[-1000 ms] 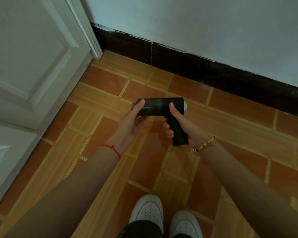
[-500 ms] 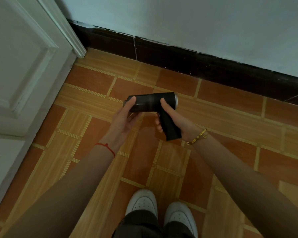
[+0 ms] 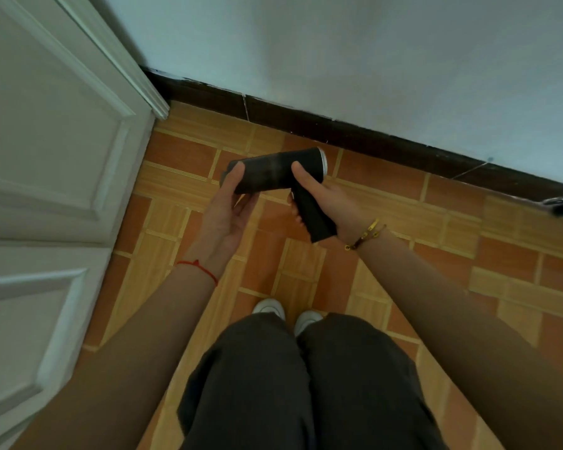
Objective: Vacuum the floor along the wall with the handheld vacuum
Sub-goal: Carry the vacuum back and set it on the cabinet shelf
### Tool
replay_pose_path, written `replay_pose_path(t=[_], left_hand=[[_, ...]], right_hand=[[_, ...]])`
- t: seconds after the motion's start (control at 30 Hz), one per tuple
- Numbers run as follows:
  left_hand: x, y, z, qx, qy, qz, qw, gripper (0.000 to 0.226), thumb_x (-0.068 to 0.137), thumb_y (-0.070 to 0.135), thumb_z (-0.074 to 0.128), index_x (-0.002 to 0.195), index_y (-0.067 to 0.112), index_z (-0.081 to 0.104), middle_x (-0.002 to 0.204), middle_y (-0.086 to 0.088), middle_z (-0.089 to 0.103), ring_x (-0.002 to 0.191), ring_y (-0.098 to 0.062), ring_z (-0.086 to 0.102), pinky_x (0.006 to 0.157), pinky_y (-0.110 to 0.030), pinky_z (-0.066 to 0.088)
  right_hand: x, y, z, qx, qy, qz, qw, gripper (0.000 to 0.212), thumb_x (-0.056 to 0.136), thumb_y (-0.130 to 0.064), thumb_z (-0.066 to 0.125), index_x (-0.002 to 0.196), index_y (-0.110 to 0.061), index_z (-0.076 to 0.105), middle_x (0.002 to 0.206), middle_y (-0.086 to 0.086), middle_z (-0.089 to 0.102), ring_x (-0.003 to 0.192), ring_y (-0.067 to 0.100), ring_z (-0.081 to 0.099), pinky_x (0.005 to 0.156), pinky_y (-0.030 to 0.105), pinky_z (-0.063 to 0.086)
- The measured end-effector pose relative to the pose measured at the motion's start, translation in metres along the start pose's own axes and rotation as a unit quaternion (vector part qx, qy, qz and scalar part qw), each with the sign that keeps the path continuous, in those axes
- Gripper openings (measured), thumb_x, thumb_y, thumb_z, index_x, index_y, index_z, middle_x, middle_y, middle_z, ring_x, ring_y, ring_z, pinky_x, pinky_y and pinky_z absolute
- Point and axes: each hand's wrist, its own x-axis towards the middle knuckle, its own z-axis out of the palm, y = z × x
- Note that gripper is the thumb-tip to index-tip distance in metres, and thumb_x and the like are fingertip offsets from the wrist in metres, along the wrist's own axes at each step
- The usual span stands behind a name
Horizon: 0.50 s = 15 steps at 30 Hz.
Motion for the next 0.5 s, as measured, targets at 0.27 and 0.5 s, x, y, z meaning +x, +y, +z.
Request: replay_pose_path(t=[0.27, 0.5], left_hand=[[-0.162, 0.120, 0.085, -0.052, -0.004, 0.007, 0.999, 0.042, 0.073, 0.028, 0.077, 0.112, 0.019, 0.063, 0.114, -0.007, 0.067, 0.103, -0.014, 0.069, 0.081, -0.022, 0.054], [-0.316, 0.224, 0.159, -0.017, 0.028, 0.028, 0.999, 0.027, 0.086, 0.023, 0.073, 0.111, 0.016, 0.067, 0.105, -0.003, 0.074, 0.107, -0.016, 0.069, 0.089, -0.027, 0.056]], right_hand=[[-0.179, -0.119, 0.043, 0.005, 0.033, -0.035, 0.999, 0.047, 0.082, -0.057, 0.066, 0.083, -0.010, 0.066, 0.068, 0.003, 0.068, 0.057, 0.015, 0.063, 0.059, 0.026, 0.056], [-0.334, -0.220, 0.080, -0.003, 0.049, -0.021, 0.999, 0.054, 0.080, -0.061, 0.065, 0.089, -0.007, 0.069, 0.073, 0.006, 0.069, 0.059, 0.016, 0.063, 0.058, 0.027, 0.053]])
